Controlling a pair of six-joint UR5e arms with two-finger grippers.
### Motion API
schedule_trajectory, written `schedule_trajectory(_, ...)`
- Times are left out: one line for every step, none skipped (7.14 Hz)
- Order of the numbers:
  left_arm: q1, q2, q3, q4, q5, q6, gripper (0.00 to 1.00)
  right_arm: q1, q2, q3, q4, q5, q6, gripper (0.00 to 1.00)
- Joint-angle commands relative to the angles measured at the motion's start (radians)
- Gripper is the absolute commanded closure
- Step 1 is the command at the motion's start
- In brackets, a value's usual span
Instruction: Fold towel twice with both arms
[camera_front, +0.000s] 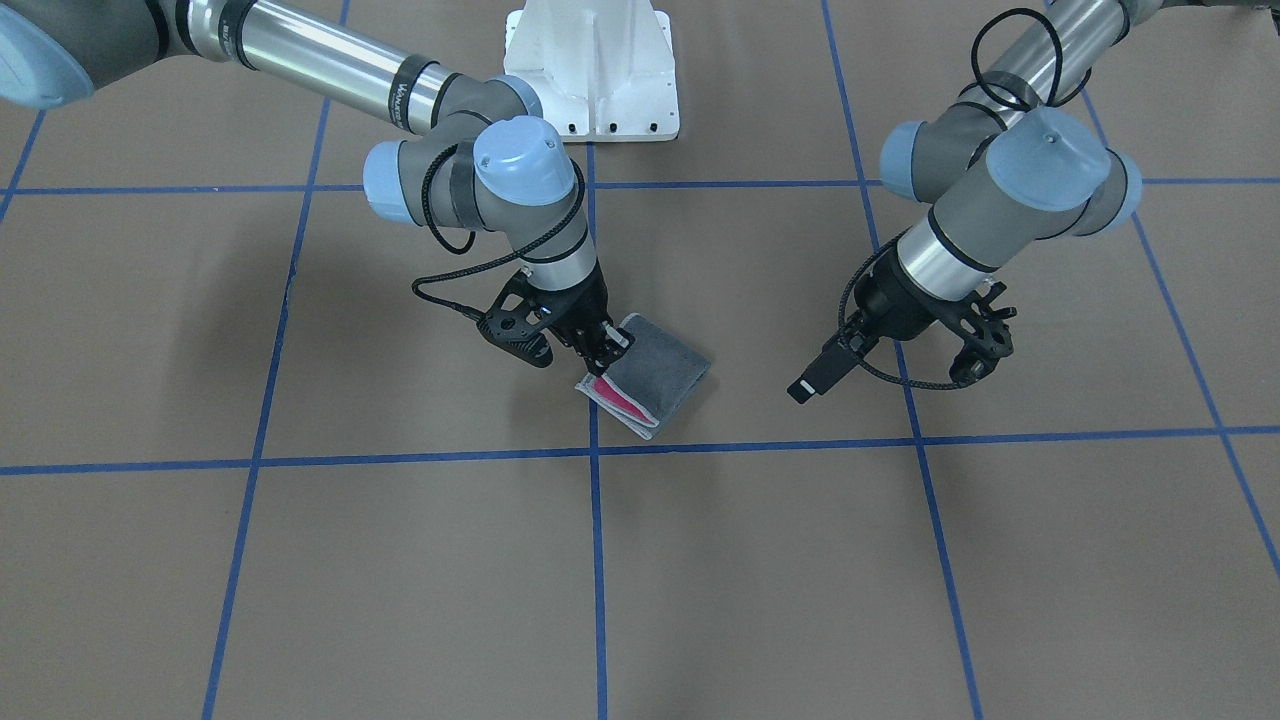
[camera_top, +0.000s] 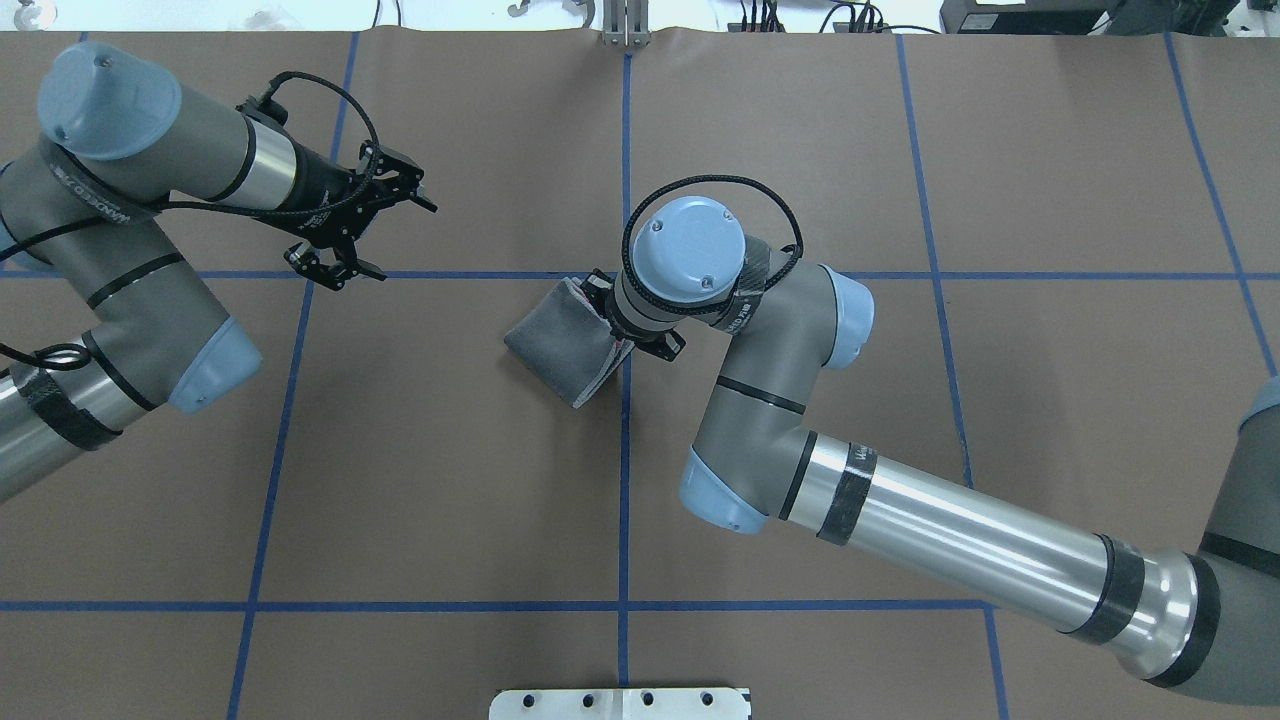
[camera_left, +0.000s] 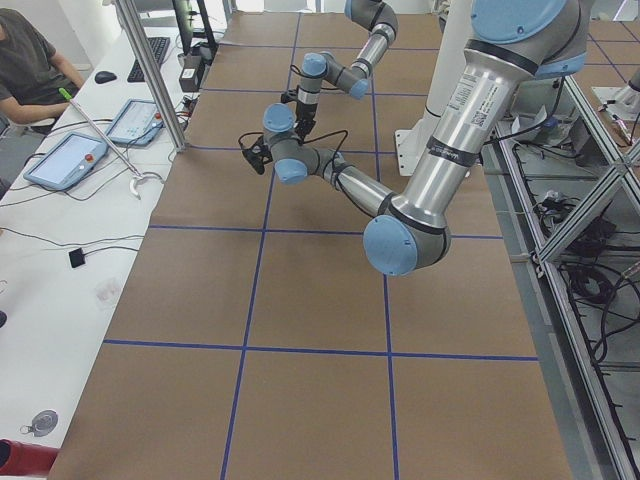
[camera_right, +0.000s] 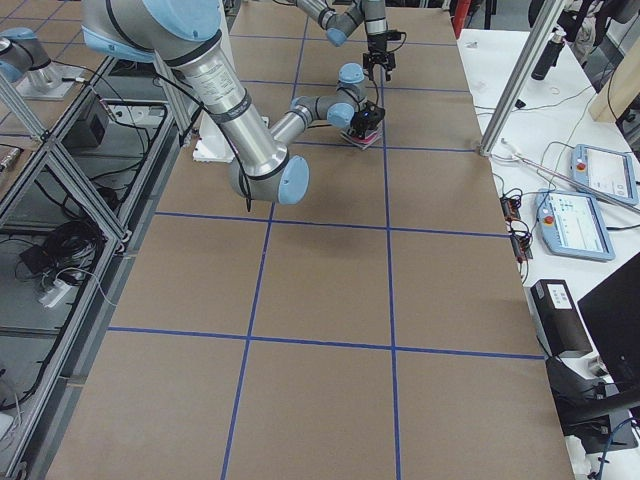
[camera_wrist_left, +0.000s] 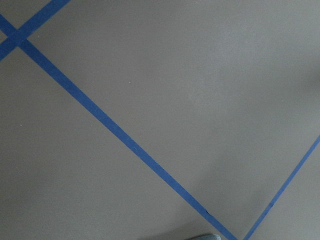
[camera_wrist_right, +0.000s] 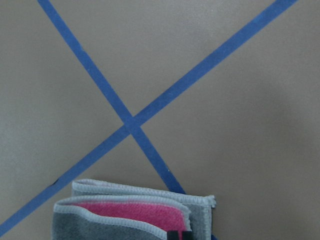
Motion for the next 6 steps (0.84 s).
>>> schedule_trajectory(-0.003, -0.001, -0.002, 0.002, 0.0, 0.0, 0.0, 0.009, -0.004, 0.009, -0.013, 0.0, -0.002, 1.0)
schedule_trajectory(-0.003, -0.001, -0.005, 0.002, 0.002, 0.0, 0.0, 0.026, -0.004, 0.009, -0.013, 0.0, -0.009, 1.0)
schedule_trajectory(-0.001, -0.001, -0.008, 0.002, 0.0, -0.002, 0.0, 0.034, -0.004, 0.008, -0.015, 0.0, -0.02, 1.0)
schedule_trajectory(-0.001, -0.002, -0.008, 0.003, 0.0, -0.002, 0.0, 0.037, -0.004, 0.006, -0.015, 0.0, -0.032, 1.0)
schedule_trajectory(-0.001, -0.001, -0.008, 0.003, 0.0, -0.002, 0.0, 0.037, -0.004, 0.0, -0.015, 0.0, -0.034, 1.0)
schedule_trajectory(-0.001, -0.001, -0.008, 0.002, 0.0, -0.002, 0.0, 0.048, -0.001, -0.002, -0.013, 0.0, -0.038, 1.0)
